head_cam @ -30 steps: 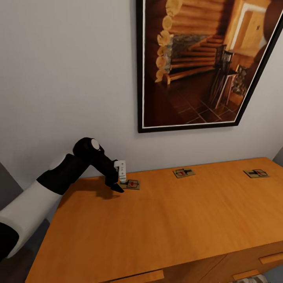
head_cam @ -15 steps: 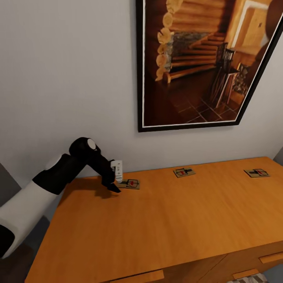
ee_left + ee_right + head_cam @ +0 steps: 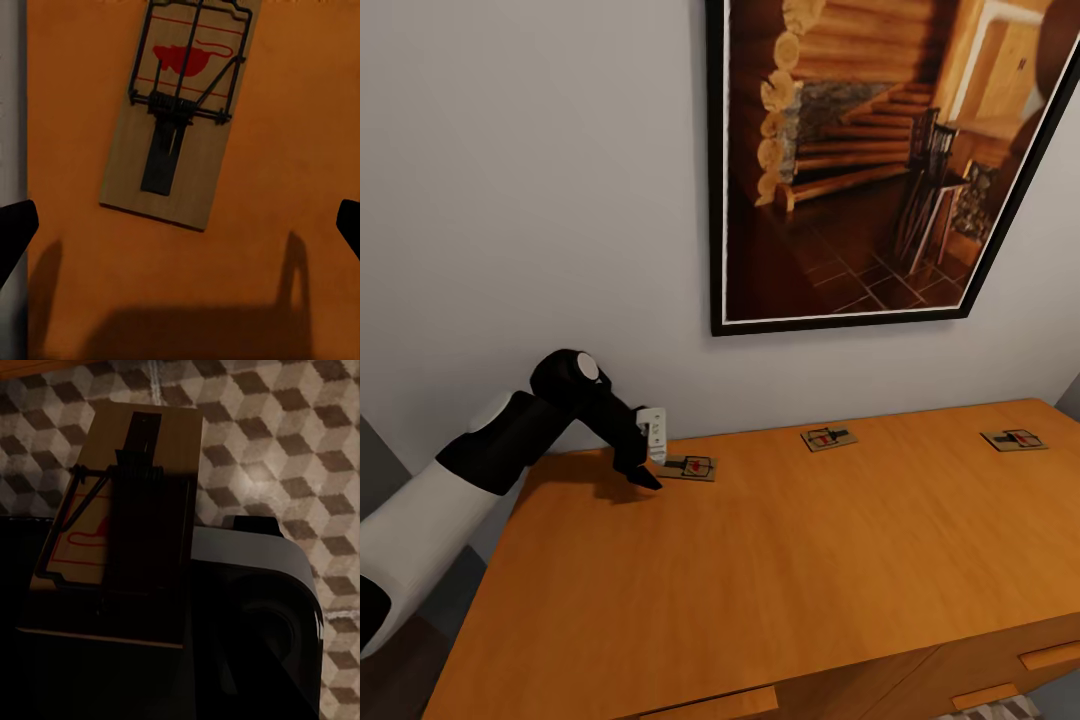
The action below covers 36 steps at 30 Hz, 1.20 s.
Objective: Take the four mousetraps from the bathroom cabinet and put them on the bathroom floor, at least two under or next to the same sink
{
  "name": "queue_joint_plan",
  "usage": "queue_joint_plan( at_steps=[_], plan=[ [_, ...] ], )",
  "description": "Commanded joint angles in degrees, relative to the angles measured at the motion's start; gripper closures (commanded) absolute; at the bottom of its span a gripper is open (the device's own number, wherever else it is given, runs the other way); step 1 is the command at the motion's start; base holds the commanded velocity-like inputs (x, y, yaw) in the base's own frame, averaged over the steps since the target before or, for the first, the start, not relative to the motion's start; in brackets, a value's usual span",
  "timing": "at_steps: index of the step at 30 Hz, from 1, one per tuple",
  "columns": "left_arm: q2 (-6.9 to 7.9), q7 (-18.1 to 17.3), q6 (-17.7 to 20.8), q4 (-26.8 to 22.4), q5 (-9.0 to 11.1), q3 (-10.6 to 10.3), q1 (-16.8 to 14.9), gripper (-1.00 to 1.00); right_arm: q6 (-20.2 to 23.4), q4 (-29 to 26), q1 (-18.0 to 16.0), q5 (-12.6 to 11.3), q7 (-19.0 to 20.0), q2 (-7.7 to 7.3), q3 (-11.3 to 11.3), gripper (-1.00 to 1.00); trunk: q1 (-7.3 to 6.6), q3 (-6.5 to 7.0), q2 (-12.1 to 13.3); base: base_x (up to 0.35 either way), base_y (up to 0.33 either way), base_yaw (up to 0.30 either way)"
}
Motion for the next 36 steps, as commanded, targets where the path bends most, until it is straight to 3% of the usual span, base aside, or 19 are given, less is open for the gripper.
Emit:
queue_joint_plan(
  at_steps=[1, 18, 36],
  plan=[
    [0.01, -0.4, 0.6, -0.1, -0.4, -0.1, -0.1, -1.00, -0.2, 0.1, 0.0, -0.7, 0.3, -0.02, 0.4, 1.00, 0.00, -0.05, 0.0, 0.000, 0.000, 0.000],
    [-0.08, -0.4, 0.6, -3.5, -0.4, 1.5, -0.1, -1.00, -0.2, 0.1, -0.1, -0.7, 0.2, -0.02, 0.4, 1.00, 0.00, -0.05, 0.0, 0.000, 0.000, 0.000],
    [0.03, -0.4, 0.2, -4.6, -0.3, 1.6, -0.1, -1.00, -0.2, 0.1, -0.1, -0.7, 0.2, -0.01, 0.4, 1.00, 0.00, -0.05, 0.0, 0.000, 0.000, 0.000]
  ],
)
